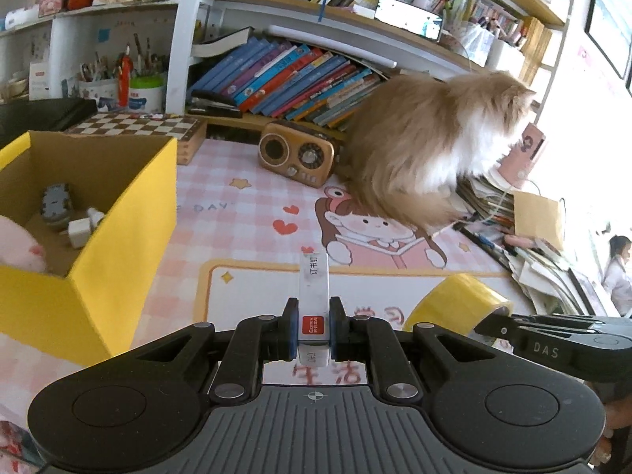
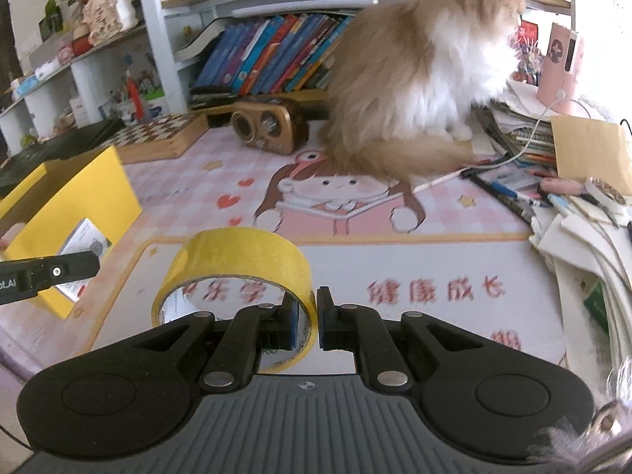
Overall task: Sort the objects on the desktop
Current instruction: 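Lift the white box and tape roll and carry both toward the yellow box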
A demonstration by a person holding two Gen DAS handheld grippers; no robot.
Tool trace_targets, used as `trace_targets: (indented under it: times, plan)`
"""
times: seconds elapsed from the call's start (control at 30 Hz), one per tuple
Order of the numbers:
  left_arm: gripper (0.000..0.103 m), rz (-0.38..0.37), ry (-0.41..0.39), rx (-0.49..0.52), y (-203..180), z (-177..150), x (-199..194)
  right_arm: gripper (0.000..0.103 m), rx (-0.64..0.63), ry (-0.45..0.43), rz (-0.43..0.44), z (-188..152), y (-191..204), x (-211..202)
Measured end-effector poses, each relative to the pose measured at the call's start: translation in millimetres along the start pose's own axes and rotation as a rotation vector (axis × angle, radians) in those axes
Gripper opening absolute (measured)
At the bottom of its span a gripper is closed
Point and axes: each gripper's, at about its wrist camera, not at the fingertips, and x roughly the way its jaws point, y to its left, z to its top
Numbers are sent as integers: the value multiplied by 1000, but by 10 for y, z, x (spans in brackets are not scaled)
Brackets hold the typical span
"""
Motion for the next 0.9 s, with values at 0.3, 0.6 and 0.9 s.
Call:
trace_targets:
  times: [0.3, 0.6, 0.9]
  plan:
    - [13, -37, -1, 8, 203, -191, -308, 9, -11, 4, -13, -247, 374, -256]
    - [13, -78, 8, 9, 434, -357, -609, 9, 2, 1, -52, -473, 718, -505]
    - [13, -95, 20, 18, 701, -502, -921, 9, 13, -2, -59, -712, 1123, -715]
